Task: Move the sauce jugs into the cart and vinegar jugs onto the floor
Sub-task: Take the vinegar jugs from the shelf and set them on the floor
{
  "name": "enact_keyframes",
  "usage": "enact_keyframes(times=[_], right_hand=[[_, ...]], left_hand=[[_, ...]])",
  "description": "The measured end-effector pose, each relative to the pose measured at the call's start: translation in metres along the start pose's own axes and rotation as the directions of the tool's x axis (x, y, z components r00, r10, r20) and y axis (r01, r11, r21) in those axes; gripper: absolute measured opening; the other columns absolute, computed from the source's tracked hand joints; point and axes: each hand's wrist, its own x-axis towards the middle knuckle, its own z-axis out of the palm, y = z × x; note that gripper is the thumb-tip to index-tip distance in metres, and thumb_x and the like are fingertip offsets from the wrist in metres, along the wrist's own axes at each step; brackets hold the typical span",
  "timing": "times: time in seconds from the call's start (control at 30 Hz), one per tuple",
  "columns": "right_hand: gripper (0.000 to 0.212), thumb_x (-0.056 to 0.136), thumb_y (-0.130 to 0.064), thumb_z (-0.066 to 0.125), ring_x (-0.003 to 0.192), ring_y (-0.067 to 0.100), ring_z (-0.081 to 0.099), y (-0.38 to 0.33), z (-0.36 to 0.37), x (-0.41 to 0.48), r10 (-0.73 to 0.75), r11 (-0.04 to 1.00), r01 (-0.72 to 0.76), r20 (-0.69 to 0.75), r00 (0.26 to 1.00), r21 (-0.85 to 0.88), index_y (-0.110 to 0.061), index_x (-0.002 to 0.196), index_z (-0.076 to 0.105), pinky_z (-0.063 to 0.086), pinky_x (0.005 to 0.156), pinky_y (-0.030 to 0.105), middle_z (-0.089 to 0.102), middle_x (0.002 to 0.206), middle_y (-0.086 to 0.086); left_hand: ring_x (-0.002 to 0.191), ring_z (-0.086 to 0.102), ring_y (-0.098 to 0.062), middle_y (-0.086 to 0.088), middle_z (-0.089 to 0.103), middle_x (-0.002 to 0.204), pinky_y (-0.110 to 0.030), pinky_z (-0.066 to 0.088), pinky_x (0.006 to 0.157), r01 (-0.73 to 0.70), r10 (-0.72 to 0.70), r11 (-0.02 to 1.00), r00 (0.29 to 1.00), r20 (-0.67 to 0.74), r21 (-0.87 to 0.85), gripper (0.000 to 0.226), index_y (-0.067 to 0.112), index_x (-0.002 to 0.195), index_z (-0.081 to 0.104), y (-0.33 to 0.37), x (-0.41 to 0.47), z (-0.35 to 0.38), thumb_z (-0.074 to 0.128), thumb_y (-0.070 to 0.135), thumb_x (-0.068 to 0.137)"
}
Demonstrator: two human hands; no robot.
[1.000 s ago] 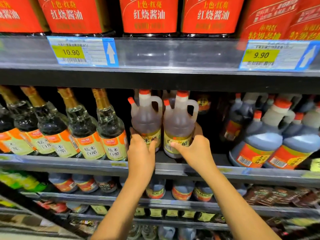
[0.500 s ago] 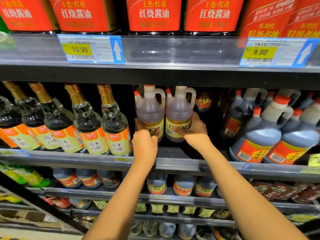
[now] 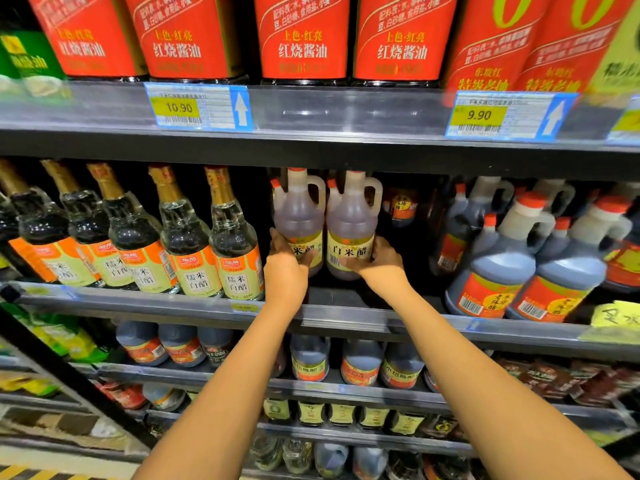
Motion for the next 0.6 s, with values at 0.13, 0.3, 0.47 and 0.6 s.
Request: enact_keyframes(times=[0.13,0.3,0.47,0.6], right_hand=[[0.062,0.074,-0.030,0.078,0.114,0.033,0.058,-0.005,-0.003,-0.004,0.029,0.999,-0.029,0.031,0.999,0.014,-0.008,0.124,0.050,0.050,0.094,0.042,0.061,0.124,0.013],[0.046,0.077,-0.031,0.075,0.105,0.030,0.061,-0.007,-0.007,-0.044,-0.053,0.998,0.052,0.044,0.998,0.034,-0.004,0.111,0.059,0.050,0.084,0.033,0.066,0.111,0.013],[0.062,0.083,-0.040,0.067,0.127,0.029,0.042,-0.004,0.007,-0.101,-0.303,0.921,0.310,0.067,0.951,-0.237,-0.007,0.130,0.043,0.043,0.100,0.039,0.050,0.130,0.009],[0.072,0.089,-0.041,0.057,0.141,0.030,0.021,-0.011,0.040,-0.153,-0.470,0.777,0.516,0.213,0.856,-0.361,-0.007,0.145,0.027,0.021,0.117,0.039,0.033,0.148,0.011]], left_hand=[[0.103,0.060,-0.039,-0.025,0.060,0.117,-0.039,0.048,0.077,0.040,-0.041,0.999,0.999,0.017,0.024,0.086,0.000,0.148,0.010,0.003,-0.002,-0.004,0.063,0.030,0.088],[0.098,0.060,-0.036,-0.020,0.062,0.104,-0.040,0.049,0.073,-0.008,0.006,0.995,1.000,0.025,0.101,0.041,-0.003,0.112,0.047,0.011,-0.039,-0.011,0.061,0.029,0.090],[0.136,0.035,-0.027,-0.012,0.038,0.148,-0.041,0.042,0.101,-0.099,0.101,0.955,0.995,0.008,0.279,0.067,0.006,0.145,0.028,-0.008,-0.098,-0.034,0.048,0.045,0.094],[0.141,0.025,-0.030,-0.013,0.034,0.150,-0.040,0.030,0.111,-0.063,0.037,0.851,0.998,0.060,0.522,0.071,0.008,0.147,0.024,-0.051,-0.135,-0.067,0.042,0.052,0.094]])
